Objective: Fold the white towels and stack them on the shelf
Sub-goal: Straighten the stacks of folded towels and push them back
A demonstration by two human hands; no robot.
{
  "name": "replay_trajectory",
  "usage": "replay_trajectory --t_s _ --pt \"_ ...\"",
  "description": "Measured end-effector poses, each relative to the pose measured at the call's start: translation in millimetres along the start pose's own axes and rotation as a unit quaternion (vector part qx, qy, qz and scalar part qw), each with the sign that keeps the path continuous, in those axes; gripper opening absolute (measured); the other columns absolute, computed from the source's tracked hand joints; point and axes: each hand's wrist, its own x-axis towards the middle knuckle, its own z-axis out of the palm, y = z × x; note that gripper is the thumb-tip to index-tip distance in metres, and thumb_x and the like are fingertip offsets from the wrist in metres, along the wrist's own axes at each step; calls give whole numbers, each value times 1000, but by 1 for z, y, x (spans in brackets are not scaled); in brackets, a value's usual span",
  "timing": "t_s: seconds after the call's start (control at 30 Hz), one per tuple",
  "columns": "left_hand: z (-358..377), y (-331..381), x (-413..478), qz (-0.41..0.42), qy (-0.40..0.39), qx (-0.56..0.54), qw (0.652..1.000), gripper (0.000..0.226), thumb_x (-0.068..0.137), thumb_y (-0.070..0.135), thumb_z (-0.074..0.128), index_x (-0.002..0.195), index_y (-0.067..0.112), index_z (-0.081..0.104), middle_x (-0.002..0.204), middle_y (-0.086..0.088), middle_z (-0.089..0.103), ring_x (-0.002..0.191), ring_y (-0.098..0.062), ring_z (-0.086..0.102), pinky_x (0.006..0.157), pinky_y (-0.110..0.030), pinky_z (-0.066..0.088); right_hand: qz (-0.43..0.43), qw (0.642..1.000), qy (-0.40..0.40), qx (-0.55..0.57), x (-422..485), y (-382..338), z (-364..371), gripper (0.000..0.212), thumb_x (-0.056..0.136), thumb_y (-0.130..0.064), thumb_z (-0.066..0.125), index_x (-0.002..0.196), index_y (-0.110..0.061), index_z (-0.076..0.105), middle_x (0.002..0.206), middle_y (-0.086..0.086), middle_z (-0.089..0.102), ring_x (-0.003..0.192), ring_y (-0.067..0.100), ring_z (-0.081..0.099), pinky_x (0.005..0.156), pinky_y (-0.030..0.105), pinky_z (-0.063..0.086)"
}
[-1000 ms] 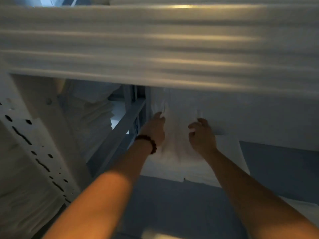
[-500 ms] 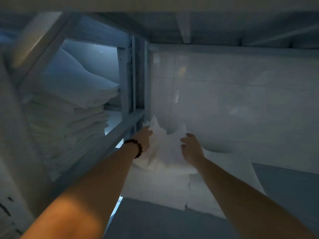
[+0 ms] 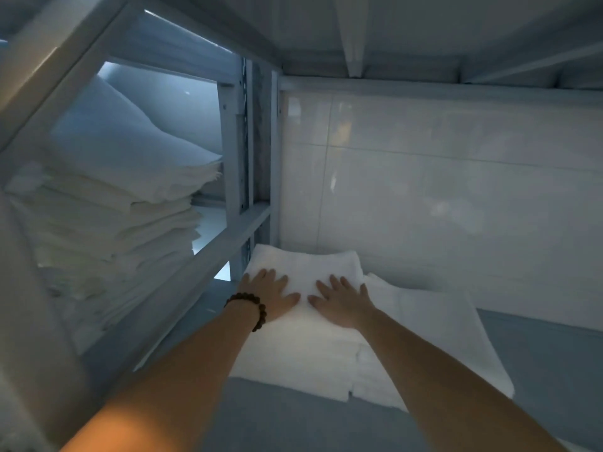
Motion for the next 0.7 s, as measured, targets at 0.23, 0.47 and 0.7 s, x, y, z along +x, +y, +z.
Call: replay_trajectory --t_s 0.23,0.47,0.7 --pt "-1 8 -28 -38 6 -35 999 73 87 63 14 141 17 29 150 -7 28 137 -26 25 112 -47 21 19 1000 12 7 -25 -6 -2 64 95 -55 13 148 -19 15 158 8 7 145 27 6 116 51 8" --pt "-22 35 -100 -44 29 -188 981 56 93 53 31 133 15 45 137 -6 47 127 -22 40 108 -36 27 22 969 88 228 -93 -21 -10 44 102 -35 24 112 -11 60 116 10 62 110 28 56 97 35 41" --pt "-26 68 -176 -7 19 -188 982 58 97 49 27 148 20 23 155 0 22 143 -16 16 117 -34 9 40 974 136 178 -169 -22 13 55 99 -45 30 146 -15 31 156 1 24 145 13 15 117 25 4"
